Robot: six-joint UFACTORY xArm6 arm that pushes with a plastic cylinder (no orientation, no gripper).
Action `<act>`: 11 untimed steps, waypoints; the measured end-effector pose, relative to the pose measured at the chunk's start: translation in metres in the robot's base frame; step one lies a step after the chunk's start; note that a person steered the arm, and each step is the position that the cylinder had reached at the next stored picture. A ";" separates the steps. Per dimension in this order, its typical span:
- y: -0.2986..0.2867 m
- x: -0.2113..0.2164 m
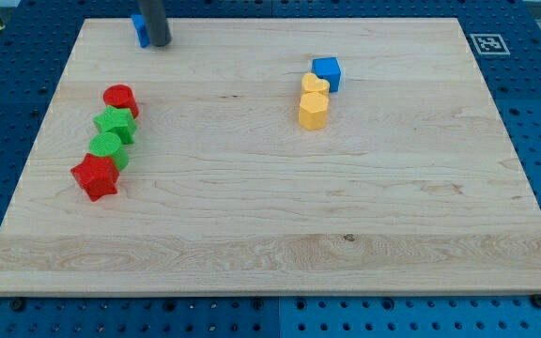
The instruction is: Move your arm right side of the red circle
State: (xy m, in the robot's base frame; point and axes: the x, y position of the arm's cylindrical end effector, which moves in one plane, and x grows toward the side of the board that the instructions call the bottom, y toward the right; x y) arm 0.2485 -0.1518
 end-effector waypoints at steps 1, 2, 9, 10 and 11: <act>0.040 0.046; 0.044 0.102; 0.044 0.134; 0.044 0.144; 0.044 0.163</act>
